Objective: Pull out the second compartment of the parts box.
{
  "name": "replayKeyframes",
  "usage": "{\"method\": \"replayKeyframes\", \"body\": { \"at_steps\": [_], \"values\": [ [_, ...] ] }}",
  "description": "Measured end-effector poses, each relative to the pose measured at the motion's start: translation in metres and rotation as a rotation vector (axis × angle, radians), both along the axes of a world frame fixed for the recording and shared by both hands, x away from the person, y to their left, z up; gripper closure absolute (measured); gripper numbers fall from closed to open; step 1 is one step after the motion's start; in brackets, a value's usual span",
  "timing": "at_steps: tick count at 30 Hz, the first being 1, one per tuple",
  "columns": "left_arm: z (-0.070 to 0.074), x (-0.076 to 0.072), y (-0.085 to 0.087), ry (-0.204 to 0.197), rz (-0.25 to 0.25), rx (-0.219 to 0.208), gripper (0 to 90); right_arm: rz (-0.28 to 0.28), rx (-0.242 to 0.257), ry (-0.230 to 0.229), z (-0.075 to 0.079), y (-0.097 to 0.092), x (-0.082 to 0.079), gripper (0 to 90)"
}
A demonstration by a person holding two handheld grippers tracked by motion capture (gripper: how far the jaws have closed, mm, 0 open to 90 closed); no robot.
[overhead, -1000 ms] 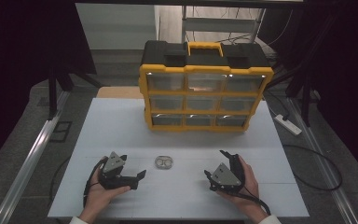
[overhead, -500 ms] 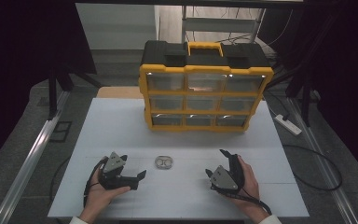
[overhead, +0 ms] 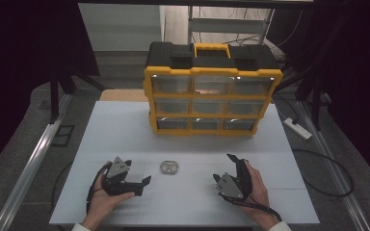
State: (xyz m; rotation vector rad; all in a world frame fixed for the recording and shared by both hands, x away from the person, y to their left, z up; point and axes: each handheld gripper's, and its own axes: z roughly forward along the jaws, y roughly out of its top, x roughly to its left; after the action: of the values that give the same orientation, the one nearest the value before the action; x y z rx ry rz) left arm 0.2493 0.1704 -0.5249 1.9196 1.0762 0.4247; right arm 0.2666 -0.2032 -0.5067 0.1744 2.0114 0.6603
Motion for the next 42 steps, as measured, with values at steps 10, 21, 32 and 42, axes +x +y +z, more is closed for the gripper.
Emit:
{"method": "replayKeyframes", "body": {
  "at_steps": [10, 21, 32, 42],
  "values": [
    [-0.0003, 0.0001, -0.0003, 0.001, -0.001, 0.002, 5.5, 0.016, -0.035, -0.023, -0.0013, 0.0012, -0.0006, 11.9],
    [-0.0005, 0.0001, -0.0004, 0.003, -0.004, 0.006, 5.5, 0.023, -0.087, -0.053, -0.0014, 0.0014, -0.0010, 11.6],
    [-0.0007, 0.0003, -0.0009, 0.004, -0.005, 0.007, 5.5, 0.029, -0.108, -0.079, -0.0010, 0.0022, -0.0006, 11.8],
    [-0.0011, 0.0005, -0.0010, 0.005, -0.004, 0.008, 5.6, 0.027, -0.124, -0.077, 0.0045, 0.0021, 0.0008, 12.0]
  ]
}}
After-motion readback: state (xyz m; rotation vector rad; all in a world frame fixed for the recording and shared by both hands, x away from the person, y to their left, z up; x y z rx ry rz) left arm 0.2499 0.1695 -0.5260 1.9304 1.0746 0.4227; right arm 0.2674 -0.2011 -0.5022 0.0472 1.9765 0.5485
